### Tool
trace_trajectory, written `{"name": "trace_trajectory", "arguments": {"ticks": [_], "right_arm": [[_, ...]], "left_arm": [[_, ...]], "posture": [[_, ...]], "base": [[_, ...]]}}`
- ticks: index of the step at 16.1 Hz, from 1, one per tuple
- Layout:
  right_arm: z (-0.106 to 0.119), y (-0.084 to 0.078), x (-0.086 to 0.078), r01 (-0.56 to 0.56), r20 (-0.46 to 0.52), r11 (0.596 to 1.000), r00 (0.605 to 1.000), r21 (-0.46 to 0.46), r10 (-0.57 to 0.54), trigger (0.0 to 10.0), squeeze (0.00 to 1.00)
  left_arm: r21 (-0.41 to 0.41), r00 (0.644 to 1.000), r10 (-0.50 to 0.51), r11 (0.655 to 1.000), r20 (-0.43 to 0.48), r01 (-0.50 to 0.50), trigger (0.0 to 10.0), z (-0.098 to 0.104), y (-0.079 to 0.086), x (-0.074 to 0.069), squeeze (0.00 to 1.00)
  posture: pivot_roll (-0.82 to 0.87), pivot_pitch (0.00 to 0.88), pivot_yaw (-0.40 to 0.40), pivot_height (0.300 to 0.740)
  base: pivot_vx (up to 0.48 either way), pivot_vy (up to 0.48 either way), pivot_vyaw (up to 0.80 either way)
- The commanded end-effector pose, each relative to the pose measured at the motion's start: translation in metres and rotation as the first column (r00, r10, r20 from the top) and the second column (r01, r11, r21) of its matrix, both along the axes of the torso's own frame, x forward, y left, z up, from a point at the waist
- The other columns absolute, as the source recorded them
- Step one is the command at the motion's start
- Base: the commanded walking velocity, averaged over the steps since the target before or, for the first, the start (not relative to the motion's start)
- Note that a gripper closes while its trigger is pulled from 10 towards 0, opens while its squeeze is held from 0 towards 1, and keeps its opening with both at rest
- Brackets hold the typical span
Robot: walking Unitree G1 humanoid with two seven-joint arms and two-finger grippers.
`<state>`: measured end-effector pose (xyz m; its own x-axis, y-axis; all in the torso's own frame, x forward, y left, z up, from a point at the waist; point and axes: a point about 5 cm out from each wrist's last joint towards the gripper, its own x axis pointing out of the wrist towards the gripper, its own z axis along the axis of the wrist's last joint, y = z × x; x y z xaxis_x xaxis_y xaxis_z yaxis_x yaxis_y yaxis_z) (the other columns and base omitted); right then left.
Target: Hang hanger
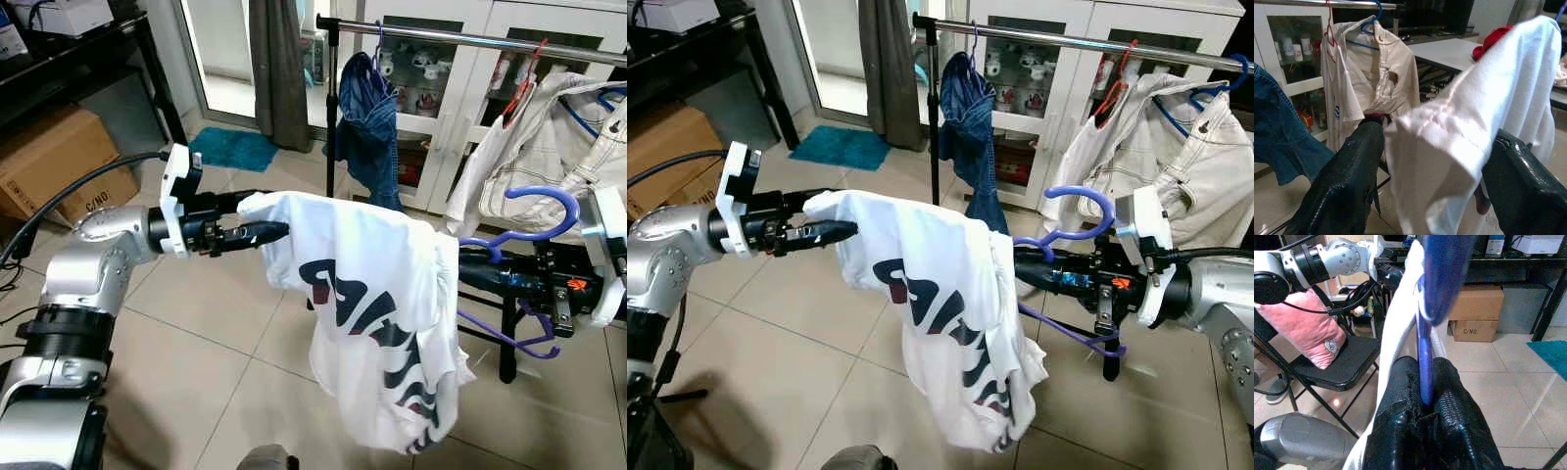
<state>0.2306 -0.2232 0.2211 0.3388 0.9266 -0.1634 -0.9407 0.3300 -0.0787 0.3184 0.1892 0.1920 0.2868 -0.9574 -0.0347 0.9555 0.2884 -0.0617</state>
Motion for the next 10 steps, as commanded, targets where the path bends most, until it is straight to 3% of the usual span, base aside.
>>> {"name": "trace_trajectory", "arguments": {"ticks": [1,10], "right_arm": [[0.003,0.001,0.0,-0.014,0.024,1.0,1.0,-0.001,0.014,10.0,0.0],[0.002,-0.001,0.003,-0.036,0.009,0.999,0.999,-0.007,0.036,10.0,0.0]], "left_arm": [[0.011,1.0,-0.003,1.0,0.008,0.003,0.0,0.002,0.004,-0.003,0.0],[-0.025,0.999,0.04,0.999,-0.006,-0.04,0.0,0.005,0.013,-0.008,0.0]], "posture": [[0.11,0.0,0.054,0.74],[0.11,0.0,0.038,0.74]], "base": [[0.0,0.0,0.0],[0.0,0.0,0.0]]}}
